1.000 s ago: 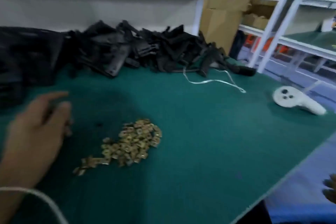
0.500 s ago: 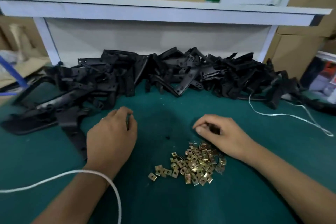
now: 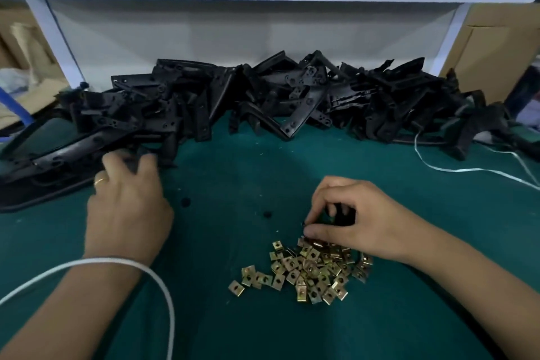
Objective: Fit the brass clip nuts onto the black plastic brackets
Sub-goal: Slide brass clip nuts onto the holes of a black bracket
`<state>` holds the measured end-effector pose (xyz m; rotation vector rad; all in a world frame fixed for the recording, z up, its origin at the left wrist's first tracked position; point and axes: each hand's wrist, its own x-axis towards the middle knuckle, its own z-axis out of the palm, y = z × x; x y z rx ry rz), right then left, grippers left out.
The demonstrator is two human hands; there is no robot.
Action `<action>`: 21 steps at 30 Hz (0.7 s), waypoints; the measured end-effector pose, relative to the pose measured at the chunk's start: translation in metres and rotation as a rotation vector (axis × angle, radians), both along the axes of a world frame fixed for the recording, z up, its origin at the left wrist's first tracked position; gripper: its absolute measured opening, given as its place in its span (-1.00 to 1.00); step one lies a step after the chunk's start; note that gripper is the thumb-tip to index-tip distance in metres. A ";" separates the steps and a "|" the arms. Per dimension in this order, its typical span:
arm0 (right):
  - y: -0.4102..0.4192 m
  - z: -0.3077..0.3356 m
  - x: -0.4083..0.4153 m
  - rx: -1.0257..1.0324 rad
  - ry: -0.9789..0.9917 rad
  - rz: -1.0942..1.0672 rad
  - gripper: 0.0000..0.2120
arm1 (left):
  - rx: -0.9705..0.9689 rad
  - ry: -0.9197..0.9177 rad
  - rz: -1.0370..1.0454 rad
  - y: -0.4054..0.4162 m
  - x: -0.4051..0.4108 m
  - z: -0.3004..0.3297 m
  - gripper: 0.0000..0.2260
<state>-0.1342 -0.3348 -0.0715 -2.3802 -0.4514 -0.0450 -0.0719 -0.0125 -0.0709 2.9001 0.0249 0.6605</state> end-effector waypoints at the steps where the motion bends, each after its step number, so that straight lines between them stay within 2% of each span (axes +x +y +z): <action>1: 0.000 0.000 0.000 -0.001 -0.007 0.000 -0.86 | -0.061 0.019 -0.074 -0.004 0.001 -0.001 -0.49; 4: 0.000 -0.001 -0.003 0.008 -0.026 -0.003 -0.95 | -0.215 0.072 -0.308 -0.024 -0.003 -0.006 -0.34; 8: 0.003 -0.004 -0.005 0.116 -0.034 -0.073 -0.92 | -0.306 0.125 -0.574 -0.039 -0.010 -0.011 -0.23; 11: 0.009 -0.002 -0.004 0.342 -0.015 -0.179 -0.88 | -0.305 0.131 -0.614 -0.042 -0.011 -0.014 -0.22; 14: 0.013 0.001 -0.004 0.594 0.040 -0.249 -0.79 | -0.323 0.119 -0.566 -0.043 -0.010 -0.015 -0.28; 17: 0.014 0.002 -0.003 0.801 0.039 -0.243 -0.88 | -0.345 0.098 -0.575 -0.042 -0.011 -0.013 -0.38; 21: 0.018 0.006 -0.007 0.988 0.065 -0.221 -0.93 | -0.276 0.103 -0.693 -0.042 -0.020 -0.006 -0.36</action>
